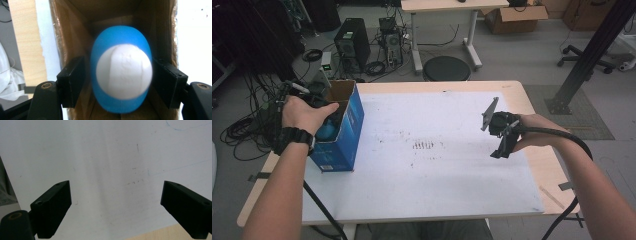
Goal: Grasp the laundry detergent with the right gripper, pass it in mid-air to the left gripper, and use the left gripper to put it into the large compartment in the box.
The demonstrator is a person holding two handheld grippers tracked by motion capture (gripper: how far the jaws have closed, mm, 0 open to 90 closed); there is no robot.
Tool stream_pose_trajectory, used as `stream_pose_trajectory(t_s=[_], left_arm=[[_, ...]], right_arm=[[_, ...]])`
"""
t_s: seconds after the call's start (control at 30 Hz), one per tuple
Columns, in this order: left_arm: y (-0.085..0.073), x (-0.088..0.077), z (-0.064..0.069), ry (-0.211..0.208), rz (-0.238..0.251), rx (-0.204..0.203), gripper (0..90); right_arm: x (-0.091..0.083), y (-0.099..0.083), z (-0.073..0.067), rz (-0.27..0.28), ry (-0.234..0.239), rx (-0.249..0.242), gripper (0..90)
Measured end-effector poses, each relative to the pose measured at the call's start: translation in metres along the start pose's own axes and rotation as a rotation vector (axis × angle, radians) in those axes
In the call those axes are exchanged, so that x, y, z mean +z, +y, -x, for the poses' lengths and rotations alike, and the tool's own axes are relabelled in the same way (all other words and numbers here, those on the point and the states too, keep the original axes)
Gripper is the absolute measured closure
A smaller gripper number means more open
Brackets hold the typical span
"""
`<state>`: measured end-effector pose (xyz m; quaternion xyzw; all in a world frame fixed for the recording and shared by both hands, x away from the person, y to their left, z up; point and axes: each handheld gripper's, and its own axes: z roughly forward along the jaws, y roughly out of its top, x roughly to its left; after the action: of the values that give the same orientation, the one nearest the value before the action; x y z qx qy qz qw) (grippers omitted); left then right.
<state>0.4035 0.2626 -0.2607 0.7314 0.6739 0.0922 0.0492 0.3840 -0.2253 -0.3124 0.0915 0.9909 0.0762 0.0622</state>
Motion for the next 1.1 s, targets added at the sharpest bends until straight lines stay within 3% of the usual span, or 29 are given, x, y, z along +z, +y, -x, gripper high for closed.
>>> stream_pose_trajectory(t_s=[0.2,0.47,0.57,0.67,0.77,0.9,0.93,1.0,1.03,1.07,1.1], left_arm=[[0.0,-0.018,0.0,0.002,0.011,0.02,28.9],[-0.004,-0.056,0.01,0.0,0.058,0.09,27.4],[-0.006,-0.069,0.024,0.001,0.081,0.136,26.4],[-0.006,-0.074,0.032,-0.009,0.091,0.165,25.8],[-0.006,-0.076,0.05,-0.013,0.09,0.227,23.8],[-0.006,-0.07,0.072,-0.044,0.097,0.302,22.8],[-0.006,-0.07,0.072,-0.044,0.097,0.302,22.7],[-0.006,-0.061,0.09,-0.072,0.088,0.357,21.7],[-0.006,-0.061,0.09,-0.072,0.088,0.357,21.4],[-0.006,-0.055,0.103,-0.089,0.089,0.388,21.0],[-0.006,-0.055,0.103,-0.089,0.089,0.388,20.7]], right_arm=[[-0.002,0.002,-0.001,-0.006,0.006,0.0,9.5],[-0.008,0.006,-0.001,0.013,-0.002,-0.012,9.5],[-0.01,0.009,-0.002,0.022,-0.007,-0.022,9.5],[-0.01,0.011,-0.003,0.022,-0.007,-0.028,9.5],[-0.01,0.011,-0.005,0.016,-0.002,-0.027,9.5],[-0.008,0.012,-0.005,0.021,-0.001,-0.023,9.5],[-0.008,0.012,-0.005,0.021,-0.001,-0.023,9.5],[-0.007,0.012,-0.006,0.013,0.002,-0.032,9.5],[-0.007,0.012,-0.006,0.007,0.003,-0.025,9.5],[-0.006,0.012,-0.006,0.009,0.003,-0.027,9.5],[-0.006,0.012,-0.006,0.008,0.005,-0.025,9.5]])
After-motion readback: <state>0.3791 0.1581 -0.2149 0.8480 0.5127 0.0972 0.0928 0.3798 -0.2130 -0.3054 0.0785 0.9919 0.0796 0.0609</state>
